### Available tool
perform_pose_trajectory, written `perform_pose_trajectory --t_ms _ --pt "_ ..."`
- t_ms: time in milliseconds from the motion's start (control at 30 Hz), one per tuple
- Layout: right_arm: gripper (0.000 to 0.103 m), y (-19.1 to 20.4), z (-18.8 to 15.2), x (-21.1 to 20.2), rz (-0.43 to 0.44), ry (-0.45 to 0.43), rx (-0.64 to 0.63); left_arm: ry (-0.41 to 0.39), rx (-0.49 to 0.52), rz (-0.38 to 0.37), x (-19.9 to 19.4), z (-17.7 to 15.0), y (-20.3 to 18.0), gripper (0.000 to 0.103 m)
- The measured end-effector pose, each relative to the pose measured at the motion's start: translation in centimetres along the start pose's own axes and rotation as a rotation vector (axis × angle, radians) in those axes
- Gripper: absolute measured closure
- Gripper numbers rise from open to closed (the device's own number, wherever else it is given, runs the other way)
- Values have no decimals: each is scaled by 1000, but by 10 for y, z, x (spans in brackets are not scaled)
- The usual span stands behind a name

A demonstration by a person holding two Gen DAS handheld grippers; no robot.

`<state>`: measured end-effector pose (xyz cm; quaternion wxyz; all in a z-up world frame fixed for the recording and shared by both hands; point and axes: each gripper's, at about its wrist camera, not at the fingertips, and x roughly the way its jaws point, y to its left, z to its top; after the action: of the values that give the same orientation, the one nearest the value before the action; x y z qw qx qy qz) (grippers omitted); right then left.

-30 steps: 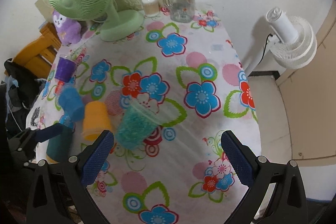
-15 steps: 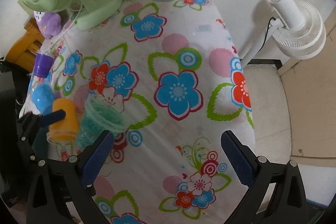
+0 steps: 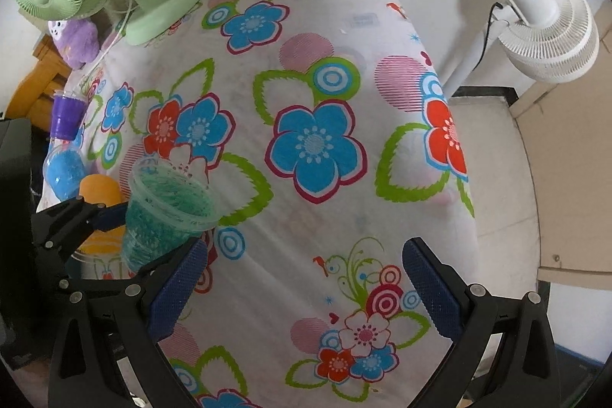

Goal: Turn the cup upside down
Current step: 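Close the right tool's fingers around the clear teal-scribbled cup, then lift the cup with the right tool and rotate it mouth-down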

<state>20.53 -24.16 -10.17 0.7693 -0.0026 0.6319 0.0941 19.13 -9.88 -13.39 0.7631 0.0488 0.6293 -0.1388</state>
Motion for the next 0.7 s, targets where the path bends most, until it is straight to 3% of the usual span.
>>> perform_pose_trajectory --t_ms 233,367,700 --pt "0 0 -17 -21 -26 -32 27 -39 183 29 -19 -5 -10 38" --pt "0 5 -33 -29 -45 -38 26 -63 375 52 -29 -18 -22 38" --pt "0 36 -88 -31 -72 -18 75 -73 790 -29 -38 -61 -41 38"
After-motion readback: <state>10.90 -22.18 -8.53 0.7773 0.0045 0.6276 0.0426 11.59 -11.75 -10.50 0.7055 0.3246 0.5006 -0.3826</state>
